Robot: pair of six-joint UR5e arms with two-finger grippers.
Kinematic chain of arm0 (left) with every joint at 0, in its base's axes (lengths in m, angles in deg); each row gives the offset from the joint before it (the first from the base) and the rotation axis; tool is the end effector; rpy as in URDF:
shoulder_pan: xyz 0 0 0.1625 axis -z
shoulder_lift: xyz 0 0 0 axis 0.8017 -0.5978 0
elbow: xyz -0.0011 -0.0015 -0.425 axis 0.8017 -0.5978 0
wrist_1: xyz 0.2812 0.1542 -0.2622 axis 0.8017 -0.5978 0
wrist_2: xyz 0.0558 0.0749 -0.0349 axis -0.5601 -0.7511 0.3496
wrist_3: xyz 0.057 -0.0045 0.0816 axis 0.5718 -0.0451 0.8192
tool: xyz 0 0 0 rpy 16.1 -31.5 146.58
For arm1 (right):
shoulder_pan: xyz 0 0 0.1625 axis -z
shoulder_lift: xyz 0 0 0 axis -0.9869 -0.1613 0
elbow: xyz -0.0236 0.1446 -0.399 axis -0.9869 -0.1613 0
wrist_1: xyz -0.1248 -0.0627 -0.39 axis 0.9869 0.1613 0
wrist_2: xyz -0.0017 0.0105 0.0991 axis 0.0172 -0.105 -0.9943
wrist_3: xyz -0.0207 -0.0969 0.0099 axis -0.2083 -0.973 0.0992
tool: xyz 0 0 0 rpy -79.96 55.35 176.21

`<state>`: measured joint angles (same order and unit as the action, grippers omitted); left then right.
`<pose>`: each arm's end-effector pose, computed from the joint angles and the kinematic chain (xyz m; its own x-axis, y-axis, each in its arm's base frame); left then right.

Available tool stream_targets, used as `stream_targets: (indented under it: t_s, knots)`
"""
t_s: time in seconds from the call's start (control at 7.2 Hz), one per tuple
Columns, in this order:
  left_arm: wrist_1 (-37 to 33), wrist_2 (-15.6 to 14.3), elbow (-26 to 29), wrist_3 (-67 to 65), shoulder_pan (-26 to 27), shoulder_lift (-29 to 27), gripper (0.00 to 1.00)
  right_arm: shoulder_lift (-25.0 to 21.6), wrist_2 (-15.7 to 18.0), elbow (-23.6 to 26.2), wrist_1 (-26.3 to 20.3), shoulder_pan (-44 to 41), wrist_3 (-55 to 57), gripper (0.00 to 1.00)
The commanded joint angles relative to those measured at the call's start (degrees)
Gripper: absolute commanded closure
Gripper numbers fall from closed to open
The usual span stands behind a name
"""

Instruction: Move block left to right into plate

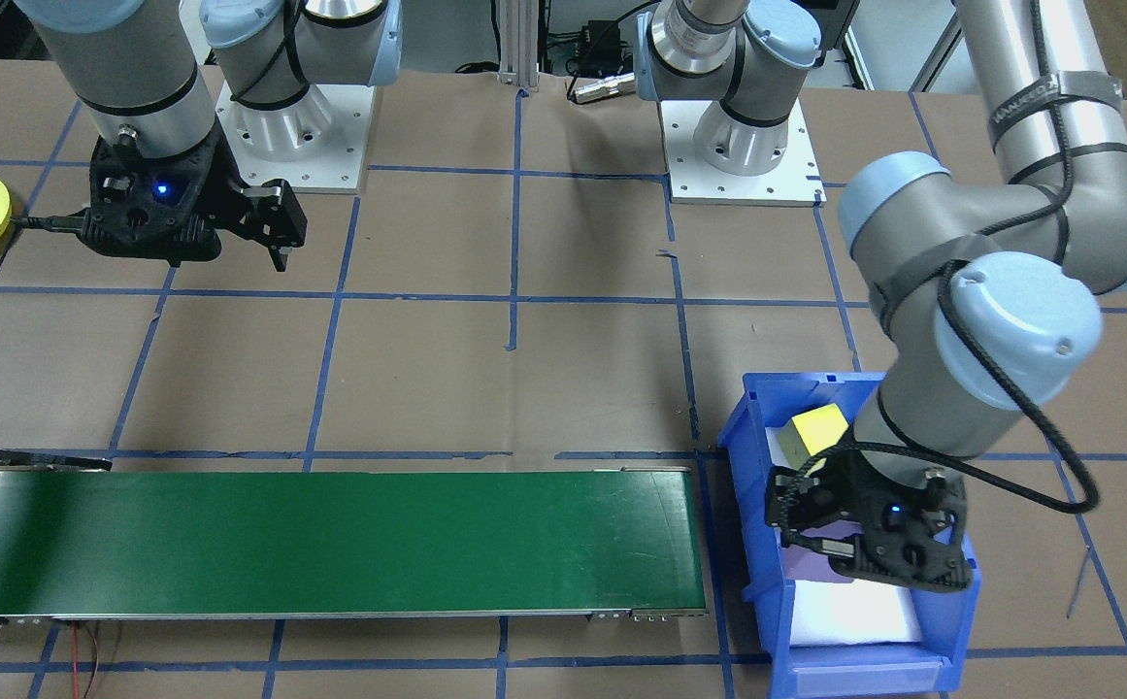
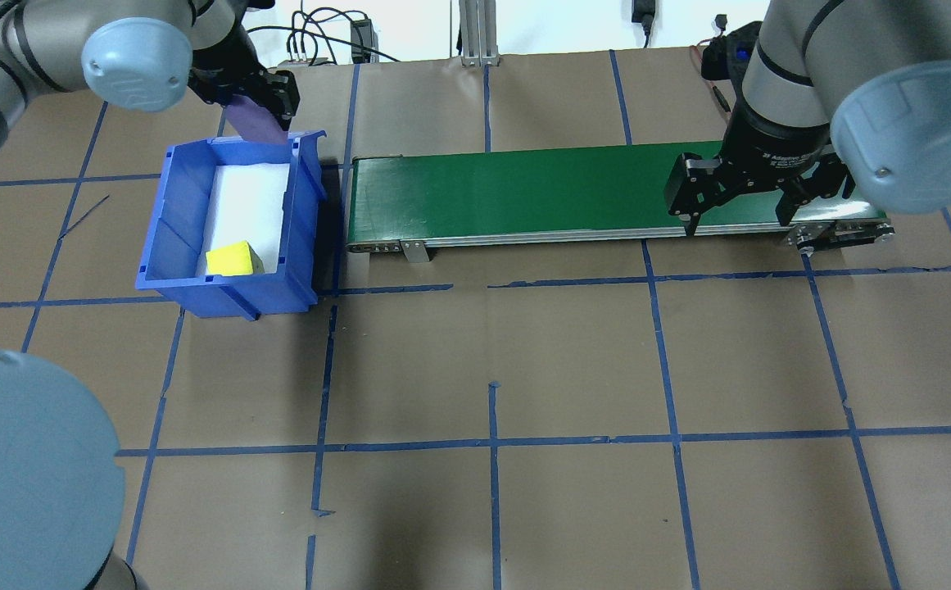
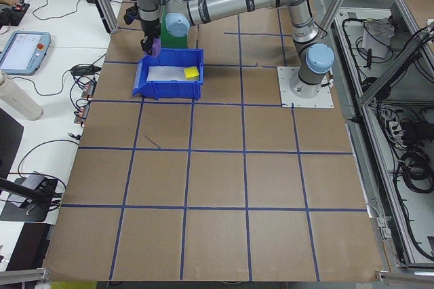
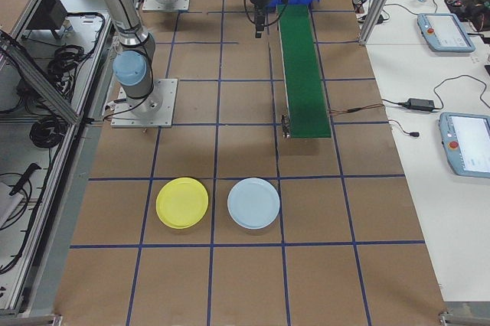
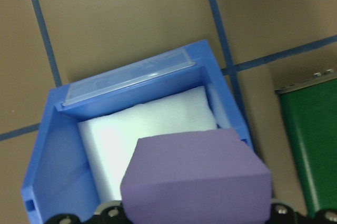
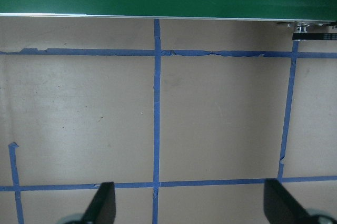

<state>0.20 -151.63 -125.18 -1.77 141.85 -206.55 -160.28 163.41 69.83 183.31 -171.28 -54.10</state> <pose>-0.1148 -0.6885 0.3643 -0.9846 0.1702 -0.0388 0.1739 0.9756 -0.1343 0.1299 -0.4813 0.4456 -0.9965 -0.0229 0.0809 -0.0196 0.9989 0.0419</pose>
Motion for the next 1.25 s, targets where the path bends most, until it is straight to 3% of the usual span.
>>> stream_targets:
  t_s: [0.0, 0.14, 0.42, 0.56, 0.69, 0.83, 1.11]
  knots:
    - [4.9, -0.3, -0.7, -5.3, 7.8, -3.5, 0.39, 0.0, 0.0, 0.1, 0.0, 0.2, 0.0, 0.0]
    - [7.7, -4.0, -0.8, -7.0, 10.3, -6.0, 0.39, 0.0, 0.0, 0.1, 0.0, 0.2, 0.0, 0.0]
    - [8.6, -3.7, -3.4, -11.0, 10.7, -7.2, 0.39, 0.0, 0.0, 0.1, -0.1, 0.2, 0.1, 0.0]
    - [8.7, -3.7, -5.5, -12.9, 11.4, -7.1, 0.33, 0.0, 0.0, 0.1, -0.2, 0.3, 0.0, 0.0]
    - [9.2, -3.7, -6.3, -13.6, 11.6, -6.9, 0.11, 0.1, 0.1, 0.1, -0.3, 0.3, 0.0, 0.0]
    - [9.2, -3.5, -6.4, -16.1, 11.6, -6.5, 0.0, 0.1, 0.0, 0.2, -0.3, 0.5, -0.5, 0.0]
    - [9.2, 0.3, -5.2, -15.4, 11.6, -2.9, 0.0, 0.4, -0.3, 1.0, -0.6, 1.9, -0.4, 0.0]
